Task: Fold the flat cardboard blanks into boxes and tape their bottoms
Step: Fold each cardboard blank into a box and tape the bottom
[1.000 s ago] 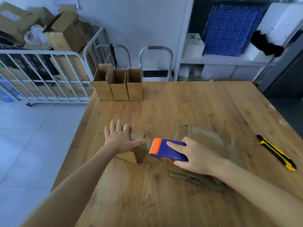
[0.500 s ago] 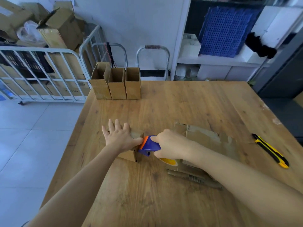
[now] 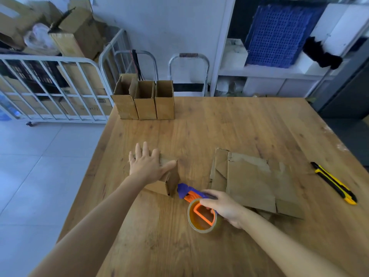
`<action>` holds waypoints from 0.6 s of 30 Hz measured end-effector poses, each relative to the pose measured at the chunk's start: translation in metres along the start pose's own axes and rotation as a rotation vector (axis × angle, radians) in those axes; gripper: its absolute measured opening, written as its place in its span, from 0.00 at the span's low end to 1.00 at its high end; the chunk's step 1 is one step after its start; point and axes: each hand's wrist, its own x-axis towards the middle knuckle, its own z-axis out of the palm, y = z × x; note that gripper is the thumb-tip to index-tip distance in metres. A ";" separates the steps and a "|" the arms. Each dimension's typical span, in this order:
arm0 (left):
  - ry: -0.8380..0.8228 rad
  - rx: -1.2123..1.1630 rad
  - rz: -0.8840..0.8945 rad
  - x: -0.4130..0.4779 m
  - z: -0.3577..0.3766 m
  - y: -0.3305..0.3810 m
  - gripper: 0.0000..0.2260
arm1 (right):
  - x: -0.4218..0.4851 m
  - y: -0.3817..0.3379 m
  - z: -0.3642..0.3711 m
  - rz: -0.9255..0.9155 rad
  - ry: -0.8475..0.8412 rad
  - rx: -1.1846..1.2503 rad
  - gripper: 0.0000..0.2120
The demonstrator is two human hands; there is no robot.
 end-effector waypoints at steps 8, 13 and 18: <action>0.160 -0.325 -0.117 0.004 -0.006 -0.023 0.28 | -0.004 0.007 0.037 -0.139 0.285 -0.883 0.17; 0.215 -0.294 -0.283 -0.005 -0.010 -0.023 0.29 | -0.029 -0.025 0.045 -0.190 0.352 -0.851 0.16; 0.246 -0.328 -0.327 -0.010 -0.012 -0.020 0.30 | -0.025 -0.090 0.064 -0.322 0.320 -0.157 0.14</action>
